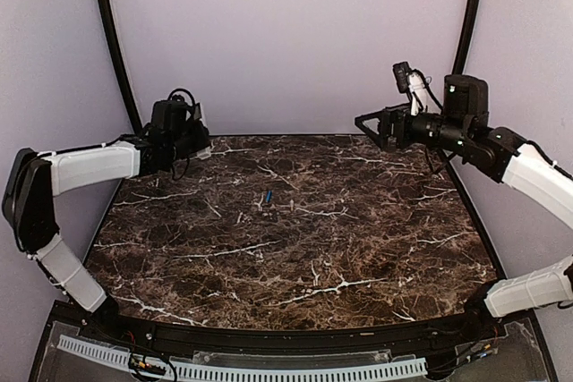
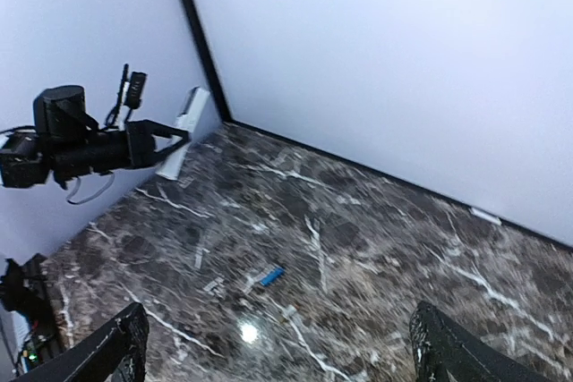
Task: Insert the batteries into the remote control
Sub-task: Pick up the remote control from the center of the board, then pass from the left arm to the right
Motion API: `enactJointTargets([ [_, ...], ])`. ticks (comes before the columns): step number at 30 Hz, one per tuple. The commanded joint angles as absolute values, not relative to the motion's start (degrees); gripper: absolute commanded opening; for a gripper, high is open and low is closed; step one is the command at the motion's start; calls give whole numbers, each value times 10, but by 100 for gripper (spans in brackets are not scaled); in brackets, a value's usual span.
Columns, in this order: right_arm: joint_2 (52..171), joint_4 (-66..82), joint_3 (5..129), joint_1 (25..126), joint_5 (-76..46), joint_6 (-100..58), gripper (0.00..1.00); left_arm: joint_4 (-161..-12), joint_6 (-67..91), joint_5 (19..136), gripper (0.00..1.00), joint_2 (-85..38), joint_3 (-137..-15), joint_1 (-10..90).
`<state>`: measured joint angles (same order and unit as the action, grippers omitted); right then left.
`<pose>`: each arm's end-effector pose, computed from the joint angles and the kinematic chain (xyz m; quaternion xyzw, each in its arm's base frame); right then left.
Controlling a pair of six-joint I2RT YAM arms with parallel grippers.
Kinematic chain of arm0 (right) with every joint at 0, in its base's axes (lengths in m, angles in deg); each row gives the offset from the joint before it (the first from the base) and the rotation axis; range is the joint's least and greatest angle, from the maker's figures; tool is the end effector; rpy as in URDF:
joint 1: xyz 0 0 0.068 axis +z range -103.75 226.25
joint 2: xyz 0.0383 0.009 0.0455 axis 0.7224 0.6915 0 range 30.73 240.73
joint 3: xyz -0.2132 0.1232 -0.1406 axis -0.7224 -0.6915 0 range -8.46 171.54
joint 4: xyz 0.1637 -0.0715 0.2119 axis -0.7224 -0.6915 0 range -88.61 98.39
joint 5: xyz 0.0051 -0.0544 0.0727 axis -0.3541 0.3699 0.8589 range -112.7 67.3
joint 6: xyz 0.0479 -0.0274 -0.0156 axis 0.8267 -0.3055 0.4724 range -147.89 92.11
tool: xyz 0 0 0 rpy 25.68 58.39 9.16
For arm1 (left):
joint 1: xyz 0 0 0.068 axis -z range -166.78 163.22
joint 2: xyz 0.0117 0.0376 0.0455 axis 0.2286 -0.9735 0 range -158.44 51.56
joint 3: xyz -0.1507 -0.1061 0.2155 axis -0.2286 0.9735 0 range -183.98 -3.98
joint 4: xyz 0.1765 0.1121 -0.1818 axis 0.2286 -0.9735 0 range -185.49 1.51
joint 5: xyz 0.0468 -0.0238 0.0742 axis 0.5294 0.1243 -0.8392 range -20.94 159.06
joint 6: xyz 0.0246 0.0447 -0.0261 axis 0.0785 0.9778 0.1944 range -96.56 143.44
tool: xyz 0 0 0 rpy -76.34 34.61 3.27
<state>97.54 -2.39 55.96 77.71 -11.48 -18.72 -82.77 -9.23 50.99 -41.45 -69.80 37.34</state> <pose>0.2402 0.1562 0.3895 -0.2103 0.7533 0.2865 0.5533 0.3696 -0.1517 0.2807 -0.1489 0.8074 -0.1502 0.5508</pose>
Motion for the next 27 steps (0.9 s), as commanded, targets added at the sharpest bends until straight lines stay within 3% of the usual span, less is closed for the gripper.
enactJointTargets([
  [1, 959, 69, 602, 782, 134, -201, 99, -535, 65, 618, 0, -293, -621, 441],
  [8, 1011, 243, 637, 804, 257, -108, 93, -352, 97, 879, 0, -242, -578, 538],
  [19, 1091, 206, 712, 877, 246, -124, 86, -294, 82, 994, 0, -296, -610, 624],
  [27, 1107, 191, 717, 903, 284, -145, 57, -285, 69, 1003, 0, -325, -622, 643],
])
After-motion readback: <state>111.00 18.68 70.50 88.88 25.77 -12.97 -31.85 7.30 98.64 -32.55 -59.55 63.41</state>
